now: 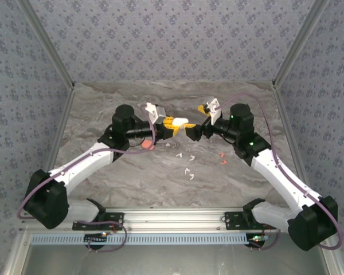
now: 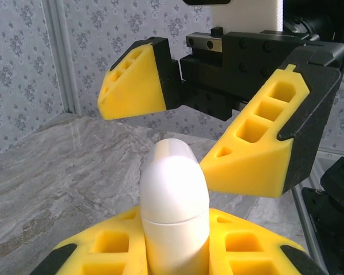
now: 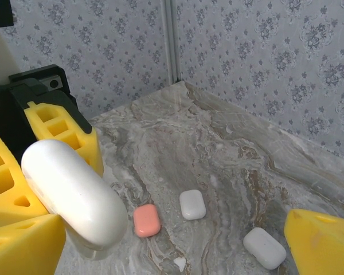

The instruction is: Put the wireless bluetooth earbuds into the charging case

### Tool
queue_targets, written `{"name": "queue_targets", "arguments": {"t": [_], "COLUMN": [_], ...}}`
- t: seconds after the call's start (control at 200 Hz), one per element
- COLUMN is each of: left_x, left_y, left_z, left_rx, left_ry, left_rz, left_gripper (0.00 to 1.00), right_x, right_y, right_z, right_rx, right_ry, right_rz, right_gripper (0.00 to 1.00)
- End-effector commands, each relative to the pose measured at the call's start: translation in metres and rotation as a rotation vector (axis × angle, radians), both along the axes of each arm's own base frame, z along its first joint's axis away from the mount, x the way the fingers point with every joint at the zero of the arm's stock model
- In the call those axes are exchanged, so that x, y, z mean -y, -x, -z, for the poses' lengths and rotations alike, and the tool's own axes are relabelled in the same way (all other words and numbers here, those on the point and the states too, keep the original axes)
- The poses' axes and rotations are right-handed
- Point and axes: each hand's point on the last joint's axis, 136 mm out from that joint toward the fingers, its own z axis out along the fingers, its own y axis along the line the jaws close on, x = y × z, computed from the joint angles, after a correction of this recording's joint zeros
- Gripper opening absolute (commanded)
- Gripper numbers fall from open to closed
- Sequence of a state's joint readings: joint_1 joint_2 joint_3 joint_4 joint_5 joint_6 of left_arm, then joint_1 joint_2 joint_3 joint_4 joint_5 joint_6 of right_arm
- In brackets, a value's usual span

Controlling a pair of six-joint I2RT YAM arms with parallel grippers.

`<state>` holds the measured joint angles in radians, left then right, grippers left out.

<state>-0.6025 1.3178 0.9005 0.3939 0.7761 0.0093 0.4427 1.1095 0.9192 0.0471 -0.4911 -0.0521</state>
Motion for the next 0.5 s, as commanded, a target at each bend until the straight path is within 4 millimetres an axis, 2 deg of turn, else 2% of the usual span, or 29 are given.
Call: {"name": "queue_targets", "arguments": {"t": [0.0,0.265,0.495], "left_x": [0.008,0.009,0.002], "left_y": [0.016,0.014,0.01], "left_z": [-0.013,-0.007,-0.001], "left_rx": [0.063,0.064,0.058], "left_ry": [0.025,0.015,0.0], "left_rz": [0.083,0.075,0.01], "left_gripper": [0.0,0.0,0.0], "right_x": [0.008,0.011,0.029], "right_y": [-0.012,-0.013,0.014], "right_z": [-0.019,-0.026,-0.05], "right_rx": [0.031,0.008,-0.003], "right_ry": [-0.007,-0.029,-0.101], "right_rz": [0.048,0.047,0.045], "right_gripper": [1.0,1.0,1.0]}}
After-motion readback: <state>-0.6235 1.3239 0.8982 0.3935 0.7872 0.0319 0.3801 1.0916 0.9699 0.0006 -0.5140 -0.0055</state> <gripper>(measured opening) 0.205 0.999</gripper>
